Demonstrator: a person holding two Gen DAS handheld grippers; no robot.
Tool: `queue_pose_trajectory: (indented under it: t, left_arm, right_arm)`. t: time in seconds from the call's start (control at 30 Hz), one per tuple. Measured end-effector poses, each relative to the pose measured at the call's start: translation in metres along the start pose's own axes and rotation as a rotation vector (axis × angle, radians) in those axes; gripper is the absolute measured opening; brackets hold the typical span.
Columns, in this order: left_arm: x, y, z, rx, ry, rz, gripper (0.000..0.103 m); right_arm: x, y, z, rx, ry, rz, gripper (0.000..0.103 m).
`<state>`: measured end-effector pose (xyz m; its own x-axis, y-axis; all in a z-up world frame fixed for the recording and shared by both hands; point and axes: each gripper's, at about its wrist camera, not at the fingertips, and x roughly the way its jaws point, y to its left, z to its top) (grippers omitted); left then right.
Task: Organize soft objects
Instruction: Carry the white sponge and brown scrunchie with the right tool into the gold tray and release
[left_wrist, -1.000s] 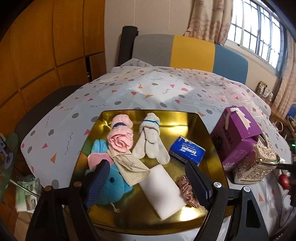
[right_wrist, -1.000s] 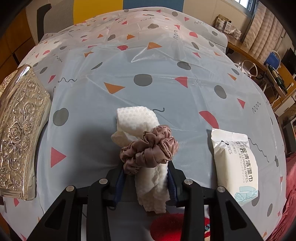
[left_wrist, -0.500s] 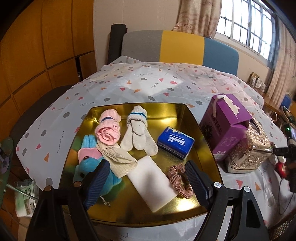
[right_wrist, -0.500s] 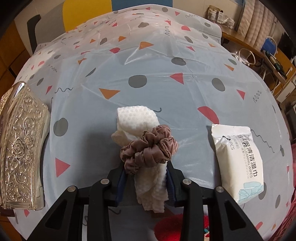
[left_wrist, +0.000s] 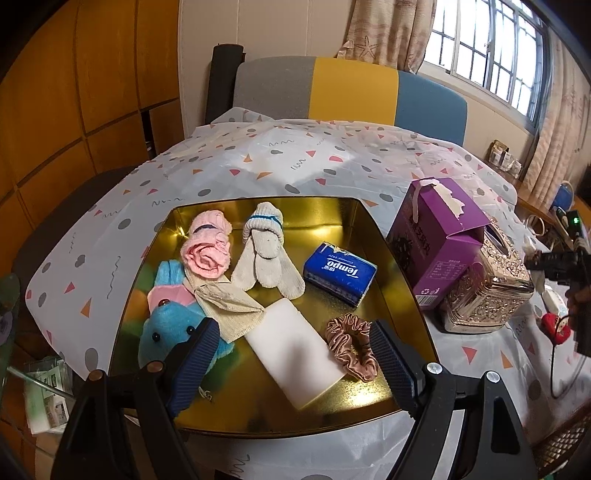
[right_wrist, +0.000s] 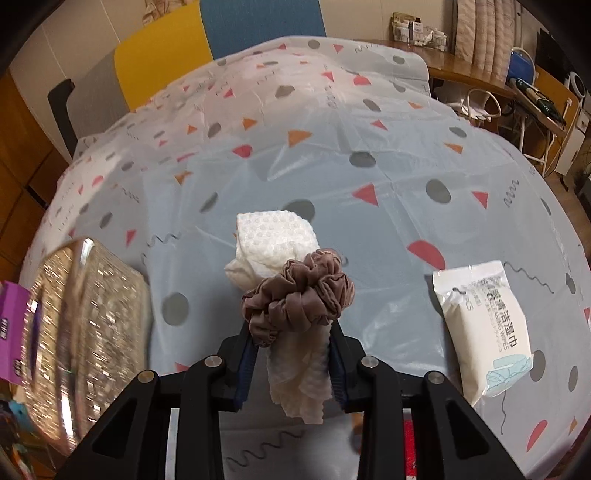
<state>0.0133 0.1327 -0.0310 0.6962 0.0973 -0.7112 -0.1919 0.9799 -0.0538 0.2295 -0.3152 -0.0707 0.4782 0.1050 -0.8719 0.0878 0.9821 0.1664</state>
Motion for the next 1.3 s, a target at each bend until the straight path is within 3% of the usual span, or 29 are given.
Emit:
queue_pose_trajectory:
  t: [0.43, 0.57, 0.77, 0.87, 1.03, 1.3]
  left_arm:
    - [0.001, 0.008, -0.002, -0.027, 0.006, -0.014, 0.084]
    - [0.001, 0.015, -0.002, -0.046, 0.004, -0.007, 0.084]
    - [-0.002, 0.040, -0.002, -0.096, -0.008, 0.032, 0.084]
    - [-0.004, 0.058, -0.004, -0.135, -0.011, 0.064, 0.084]
    - [-0.005, 0.087, -0.010, -0.202, -0.009, 0.110, 0.084]
    - [0.000, 0.101, -0.015, -0.236, 0.005, 0.123, 0.084]
  right_arm:
    - [-0.066, 0.074, 0.044, -0.086, -0.144, 0.129, 0.034]
    - [-0.101, 0.126, 0.054, -0.178, -0.207, 0.206, 0.034]
    - [-0.137, 0.222, 0.042, -0.345, -0.242, 0.340, 0.034]
    - [-0.143, 0.272, 0.019, -0.435, -0.219, 0.417, 0.034]
    - [-0.122, 0.347, -0.032, -0.571, -0.105, 0.507, 0.034]
    - [-0.039, 0.403, -0.094, -0.626, 0.107, 0.490, 0.034]
